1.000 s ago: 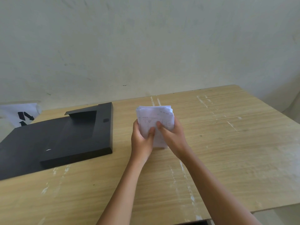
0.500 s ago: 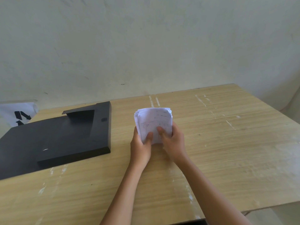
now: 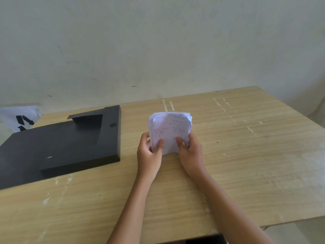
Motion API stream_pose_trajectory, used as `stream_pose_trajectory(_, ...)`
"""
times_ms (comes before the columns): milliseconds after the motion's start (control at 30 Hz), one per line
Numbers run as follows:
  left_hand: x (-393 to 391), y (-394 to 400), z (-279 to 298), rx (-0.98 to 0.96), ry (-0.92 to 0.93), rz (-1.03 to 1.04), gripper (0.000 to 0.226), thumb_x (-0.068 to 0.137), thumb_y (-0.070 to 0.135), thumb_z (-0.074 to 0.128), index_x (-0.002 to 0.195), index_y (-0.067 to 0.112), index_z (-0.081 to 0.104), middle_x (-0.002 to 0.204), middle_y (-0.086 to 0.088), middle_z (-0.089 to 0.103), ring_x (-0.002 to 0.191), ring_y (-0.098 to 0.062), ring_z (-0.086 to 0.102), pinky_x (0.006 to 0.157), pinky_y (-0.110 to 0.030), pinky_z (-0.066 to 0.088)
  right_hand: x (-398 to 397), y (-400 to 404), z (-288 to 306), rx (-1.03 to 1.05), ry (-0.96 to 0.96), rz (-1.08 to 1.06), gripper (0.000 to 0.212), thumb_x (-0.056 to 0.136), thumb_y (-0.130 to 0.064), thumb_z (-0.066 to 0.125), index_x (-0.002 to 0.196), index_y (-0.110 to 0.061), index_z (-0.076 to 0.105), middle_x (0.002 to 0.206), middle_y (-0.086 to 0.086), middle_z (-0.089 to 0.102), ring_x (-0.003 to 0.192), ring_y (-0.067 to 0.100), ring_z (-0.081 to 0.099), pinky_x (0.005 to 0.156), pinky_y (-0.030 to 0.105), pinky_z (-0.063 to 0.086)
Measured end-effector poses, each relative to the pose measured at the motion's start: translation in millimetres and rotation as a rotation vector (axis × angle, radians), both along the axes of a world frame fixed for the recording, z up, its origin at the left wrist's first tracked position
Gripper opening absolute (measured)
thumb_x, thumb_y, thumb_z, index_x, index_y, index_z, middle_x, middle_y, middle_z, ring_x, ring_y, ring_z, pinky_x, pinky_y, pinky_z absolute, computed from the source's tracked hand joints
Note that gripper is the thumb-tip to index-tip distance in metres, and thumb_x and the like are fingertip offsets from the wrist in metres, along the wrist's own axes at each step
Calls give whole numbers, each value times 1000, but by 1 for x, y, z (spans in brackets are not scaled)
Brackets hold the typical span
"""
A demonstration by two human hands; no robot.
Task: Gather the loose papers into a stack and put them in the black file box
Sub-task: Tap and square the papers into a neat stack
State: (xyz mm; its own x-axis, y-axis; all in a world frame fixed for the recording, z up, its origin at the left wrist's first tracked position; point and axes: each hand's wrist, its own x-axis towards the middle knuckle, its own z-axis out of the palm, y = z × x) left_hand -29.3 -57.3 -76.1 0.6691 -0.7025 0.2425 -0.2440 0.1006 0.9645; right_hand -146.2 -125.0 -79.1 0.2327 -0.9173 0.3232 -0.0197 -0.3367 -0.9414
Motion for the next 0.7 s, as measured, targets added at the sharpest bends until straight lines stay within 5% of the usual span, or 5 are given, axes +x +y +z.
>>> stream_pose_trajectory(200, 5, -4, 4, 35, 13, -66, 7, 100, 27, 69, 98, 33, 67, 88, 21, 76, 81, 4, 71, 68, -12, 52, 0, -1, 0, 11, -39, 53, 26, 96, -12, 62, 103, -37, 63, 87, -19, 72, 76, -1, 66, 64, 14, 49)
stream_pose_trajectory(333, -2, -6, 1, 11, 71, -96, 11, 104, 26, 63, 108, 36, 65, 95, 23, 77, 89, 5, 72, 72, -10, 52, -1, -2, 0, 7, -33, 64, 19, 97, -11, 63, 99, -30, 63, 79, -20, 69, 68, -4, 61, 60, 11, 46)
stream_pose_trajectory(500, -6, -6, 1, 3, 68, -29, 13, 102, 22, 66, 100, 35, 66, 98, 7, 78, 93, -13, 74, 80, -31, 61, -2, -1, -1, 80, -43, 30, 3, 95, -14, 65, 96, -14, 62, 83, -2, 70, 71, 4, 61, 60, 15, 47)
stream_pose_trajectory(600, 2, -3, 13, 30, -6, -12, 10, 101, 21, 66, 96, 29, 66, 91, 6, 75, 85, -16, 71, 72, -28, 56, -8, -2, 4, 137, -46, 99, 12, 94, -22, 72, 102, -18, 64, 96, 4, 74, 86, 20, 72, 69, 24, 56)
stream_pose_trajectory(700, 24, 1, 40, 149, -320, -3, 6, 101, 28, 65, 105, 31, 67, 91, 15, 70, 82, -11, 64, 67, -29, 49, -20, -8, 15, 121, -52, 99, 47, 86, -33, 80, 127, -28, 58, 118, -4, 70, 106, 13, 68, 89, 31, 57)
